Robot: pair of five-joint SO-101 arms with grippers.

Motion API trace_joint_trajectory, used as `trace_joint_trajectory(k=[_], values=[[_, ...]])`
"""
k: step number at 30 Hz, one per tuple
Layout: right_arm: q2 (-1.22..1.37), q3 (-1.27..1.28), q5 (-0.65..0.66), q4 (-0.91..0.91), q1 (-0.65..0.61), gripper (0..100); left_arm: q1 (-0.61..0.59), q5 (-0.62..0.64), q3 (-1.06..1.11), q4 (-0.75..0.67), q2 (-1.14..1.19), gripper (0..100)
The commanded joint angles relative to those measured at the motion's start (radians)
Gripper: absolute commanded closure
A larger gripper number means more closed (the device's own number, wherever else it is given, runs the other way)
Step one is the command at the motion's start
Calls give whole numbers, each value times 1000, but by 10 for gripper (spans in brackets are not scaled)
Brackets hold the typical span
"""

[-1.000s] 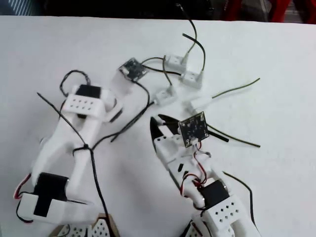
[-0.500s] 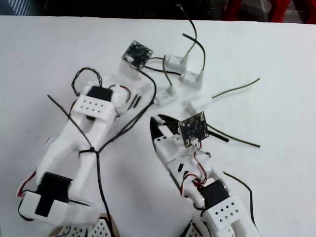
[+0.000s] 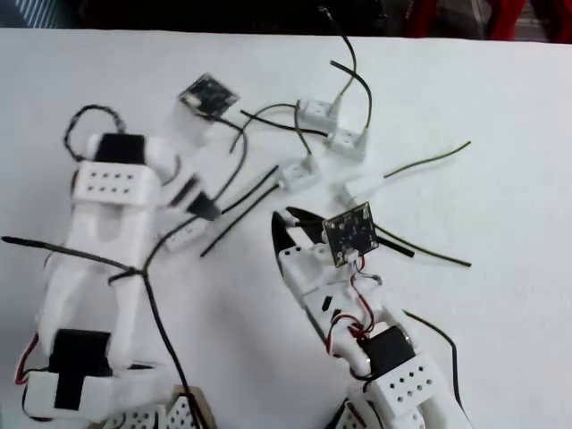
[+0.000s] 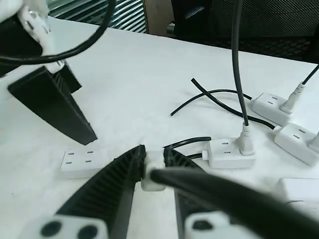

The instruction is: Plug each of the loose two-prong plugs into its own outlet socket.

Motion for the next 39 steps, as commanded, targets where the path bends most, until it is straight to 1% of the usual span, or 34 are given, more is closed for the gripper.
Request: trace_joint_trajectory(k=[1,4,8,10,15,17,20,21,22,26,29,32,34,39], values=[[1,-15,2,-18,10,981,-79,-92,-46,15,76,657],[1,-15,2,-18,10,981,-108,-189,-51,15,213,661],[1,-15,2,-18,10,981,-111,-281,-57,15,337,705],[1,-15,2,-18,10,981,-110,-299,-57,12,366,710],[1,-15,2,-18,10,981,-113,-295,-46,-87,429,715],[1,-15,2,-18,10,981,-110,-281,-49,-103,464,755],[1,-15,2,-18,10,981,-64,-269,-52,-112,492,873],[1,-15,2,-18,10,981,-45,-262,-52,-106,490,897],[1,-15,2,-18,10,981,-24,-227,-51,-104,487,902],[1,-15,2,-18,10,981,48,12,-55,-112,467,874],[1,-15,2,-18,10,981,108,103,-55,-114,447,807],[1,-15,2,-16,10,981,133,169,-57,-110,412,704],[1,-15,2,-16,10,981,128,193,-57,-106,367,664],[1,-15,2,-15,10,981,71,147,-48,-68,193,675]])
